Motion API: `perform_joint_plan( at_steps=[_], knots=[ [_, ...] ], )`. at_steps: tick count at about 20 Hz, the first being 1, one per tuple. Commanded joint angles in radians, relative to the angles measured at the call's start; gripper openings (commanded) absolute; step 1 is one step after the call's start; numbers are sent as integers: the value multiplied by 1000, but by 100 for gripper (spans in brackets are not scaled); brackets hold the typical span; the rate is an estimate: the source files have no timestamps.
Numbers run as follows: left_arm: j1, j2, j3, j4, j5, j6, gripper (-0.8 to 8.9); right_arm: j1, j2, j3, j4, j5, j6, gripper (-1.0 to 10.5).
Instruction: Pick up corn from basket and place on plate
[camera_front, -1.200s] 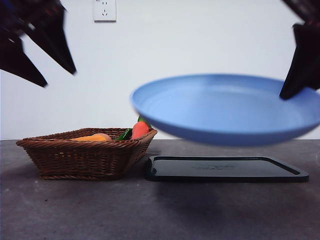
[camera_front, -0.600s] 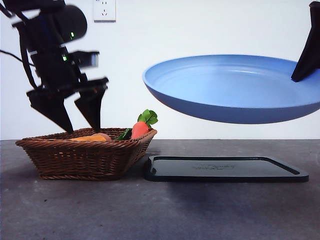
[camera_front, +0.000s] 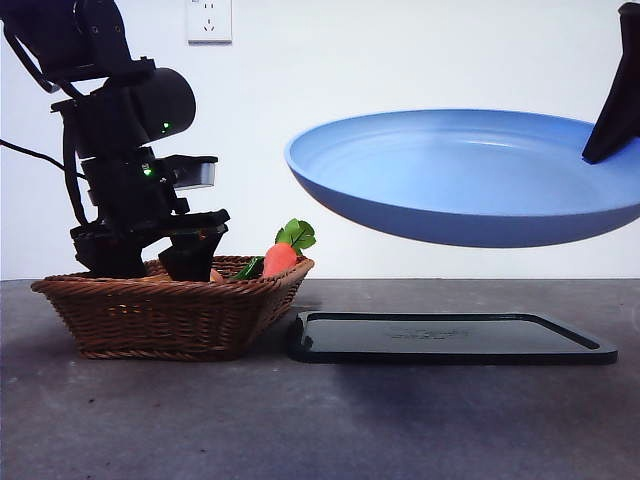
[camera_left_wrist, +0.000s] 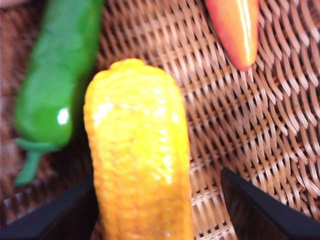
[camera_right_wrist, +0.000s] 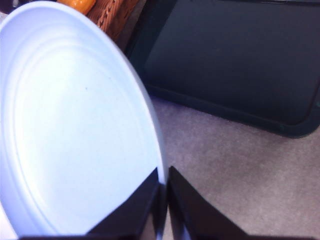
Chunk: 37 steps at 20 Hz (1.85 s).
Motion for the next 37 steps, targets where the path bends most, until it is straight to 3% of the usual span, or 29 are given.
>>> perform_joint_plan(
  at_steps=[1, 6, 12, 18, 22, 26, 29, 37],
  knots=[
    [-3, 24, 21, 3, -5, 7, 282, 1, 4, 16, 11, -6, 18, 2],
    [-3, 23, 22, -28, -5, 3, 179, 1, 5, 16, 14, 1, 19, 2],
    [-3, -37, 41, -31, 7, -43, 178, 1, 16, 16, 10, 1, 56, 2],
    [-31, -219, 87, -23, 147, -99, 178, 1, 125, 16, 28, 0, 63, 2],
    [-110, -294, 97, -23, 242, -103, 178, 1, 242, 16, 114, -10, 109, 2],
    [-238, -269, 97, -18, 267, -94, 178, 1, 330, 16, 208, -45, 168, 2],
    [-318, -208, 97, -1, 266, -66, 178, 1, 347, 16, 222, -64, 168, 2],
    [-397, -42, 97, -5, 264, -31, 219, 1, 347, 16, 220, -63, 168, 2]
  ],
)
